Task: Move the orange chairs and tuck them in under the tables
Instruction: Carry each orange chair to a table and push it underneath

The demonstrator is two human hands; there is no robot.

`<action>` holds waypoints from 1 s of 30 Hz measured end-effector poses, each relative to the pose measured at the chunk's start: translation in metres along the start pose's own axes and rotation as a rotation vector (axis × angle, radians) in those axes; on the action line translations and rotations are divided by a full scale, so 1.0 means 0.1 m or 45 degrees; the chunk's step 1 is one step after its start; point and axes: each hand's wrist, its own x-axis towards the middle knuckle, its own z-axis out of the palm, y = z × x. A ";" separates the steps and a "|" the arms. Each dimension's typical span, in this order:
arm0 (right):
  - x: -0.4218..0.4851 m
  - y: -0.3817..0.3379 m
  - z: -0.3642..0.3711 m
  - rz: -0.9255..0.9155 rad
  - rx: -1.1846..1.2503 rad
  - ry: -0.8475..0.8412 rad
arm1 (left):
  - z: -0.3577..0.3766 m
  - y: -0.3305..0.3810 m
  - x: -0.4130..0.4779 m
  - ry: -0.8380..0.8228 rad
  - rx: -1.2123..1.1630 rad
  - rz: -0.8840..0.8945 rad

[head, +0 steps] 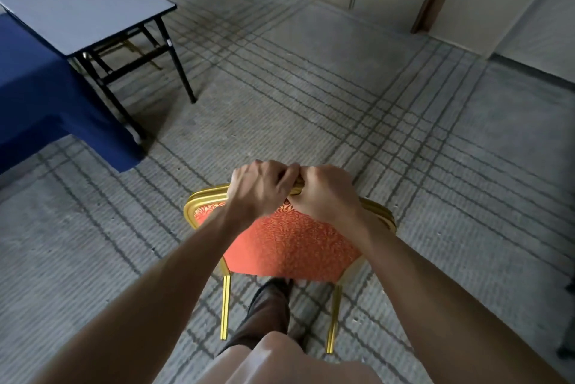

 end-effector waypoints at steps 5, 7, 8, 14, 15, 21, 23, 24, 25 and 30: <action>0.73 0.36 0.08 0.017 0.097 -0.049 | 0.04 -0.09 0.79 0.058 0.064 0.001; 1.08 0.51 0.08 0.025 0.125 -0.076 | 0.09 -0.13 1.14 0.099 0.131 0.033; 1.25 0.59 0.09 0.030 0.133 -0.093 | 0.11 -0.15 1.34 0.112 0.125 0.026; 2.41 1.10 0.18 0.079 0.169 -0.193 | 0.20 -0.32 2.60 0.043 0.099 0.028; 2.55 1.16 0.20 0.069 0.152 -0.178 | 0.20 -0.34 2.77 0.032 0.103 0.056; 3.22 1.49 0.20 0.116 0.034 -0.244 | 0.29 -0.41 3.60 -0.030 0.124 0.210; 3.39 1.58 0.16 0.110 0.039 -0.241 | 0.28 -0.41 3.83 -0.050 0.101 0.174; 3.52 1.63 0.14 0.100 0.030 -0.223 | 0.26 -0.40 3.97 -0.045 0.086 0.155; 3.67 1.68 0.11 0.091 0.013 -0.205 | 0.22 -0.40 4.13 -0.022 0.074 0.136; 4.39 1.88 -0.02 -0.065 -0.085 -0.068 | 0.02 -0.45 4.77 0.171 0.020 0.138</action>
